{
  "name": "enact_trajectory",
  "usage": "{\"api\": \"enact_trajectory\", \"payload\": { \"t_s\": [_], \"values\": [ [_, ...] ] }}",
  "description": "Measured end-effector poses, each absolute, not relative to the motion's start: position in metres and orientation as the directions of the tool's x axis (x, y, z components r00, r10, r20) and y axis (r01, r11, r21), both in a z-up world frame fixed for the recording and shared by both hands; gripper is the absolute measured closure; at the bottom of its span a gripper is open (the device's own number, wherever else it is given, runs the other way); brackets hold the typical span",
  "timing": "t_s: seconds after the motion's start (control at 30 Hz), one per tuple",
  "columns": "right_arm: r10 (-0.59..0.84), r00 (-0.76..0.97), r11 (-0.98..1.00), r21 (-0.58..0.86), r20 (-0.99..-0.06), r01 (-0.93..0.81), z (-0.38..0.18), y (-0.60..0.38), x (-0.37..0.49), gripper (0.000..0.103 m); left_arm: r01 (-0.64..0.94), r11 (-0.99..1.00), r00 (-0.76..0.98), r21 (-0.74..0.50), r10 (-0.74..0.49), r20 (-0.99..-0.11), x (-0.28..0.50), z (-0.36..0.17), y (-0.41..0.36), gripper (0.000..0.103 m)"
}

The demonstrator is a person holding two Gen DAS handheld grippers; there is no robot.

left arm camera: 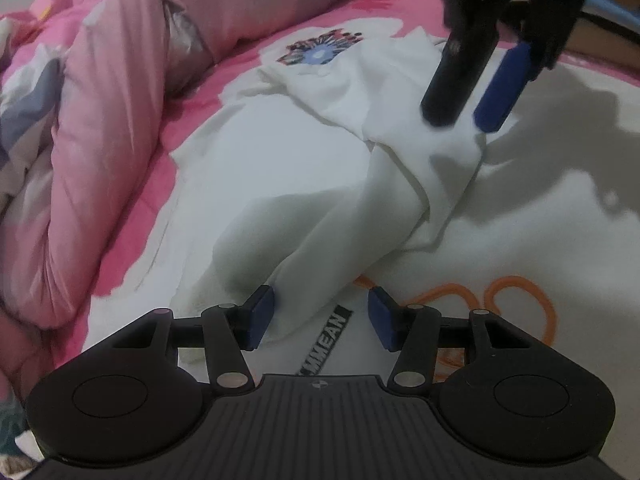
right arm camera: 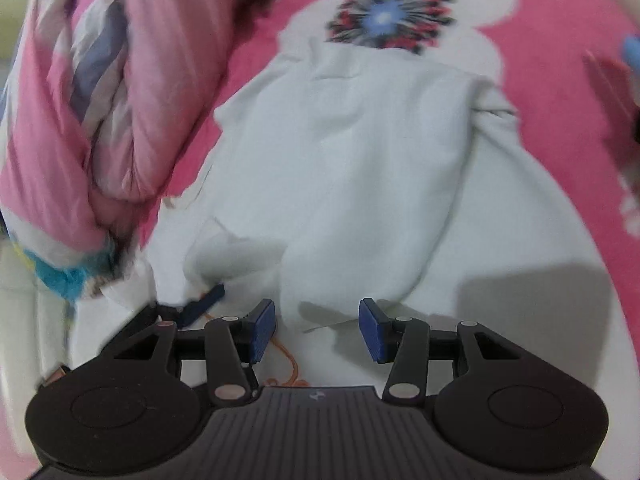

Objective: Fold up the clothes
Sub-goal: 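Withdraw both open grippers from the folded sweatshirt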

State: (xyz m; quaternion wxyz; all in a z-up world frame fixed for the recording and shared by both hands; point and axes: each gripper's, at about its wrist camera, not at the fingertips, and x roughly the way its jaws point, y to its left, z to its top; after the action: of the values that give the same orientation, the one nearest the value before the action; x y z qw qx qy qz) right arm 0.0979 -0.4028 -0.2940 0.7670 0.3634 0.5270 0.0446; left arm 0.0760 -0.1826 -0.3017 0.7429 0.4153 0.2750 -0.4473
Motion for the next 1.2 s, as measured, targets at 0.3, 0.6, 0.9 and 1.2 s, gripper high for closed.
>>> {"api": "enact_trajectory", "payload": {
  "t_s": [0.3,0.6,0.9,1.2],
  "values": [
    [0.179,0.457,0.979,0.205,-0.871,0.008,-0.294,-0.341,0.119,0.103,0.89,0.326,0.44,0.319,-0.43,-0.788,0.092,-0.297,-0.184,0.1],
    [0.36,0.674,0.809,0.575,-0.645,0.118,-0.232,-0.43,0.117,0.103,0.538,0.674,-0.055,-0.507,-0.572,-0.819,0.171,-0.253,-0.148,0.103],
    [0.42,0.656,0.853,0.519,-0.627,-0.051,-0.22,-0.429,0.124,0.103,-0.03,0.469,-0.33,-0.883,-0.838,-0.434,0.16,-0.274,-0.114,0.103],
    [0.349,0.544,0.8,0.545,-0.763,0.251,-0.261,-0.46,0.097,0.101,0.192,0.73,-0.241,-0.656,-0.612,-0.753,0.126,-0.291,-0.097,0.07]
  ]
}}
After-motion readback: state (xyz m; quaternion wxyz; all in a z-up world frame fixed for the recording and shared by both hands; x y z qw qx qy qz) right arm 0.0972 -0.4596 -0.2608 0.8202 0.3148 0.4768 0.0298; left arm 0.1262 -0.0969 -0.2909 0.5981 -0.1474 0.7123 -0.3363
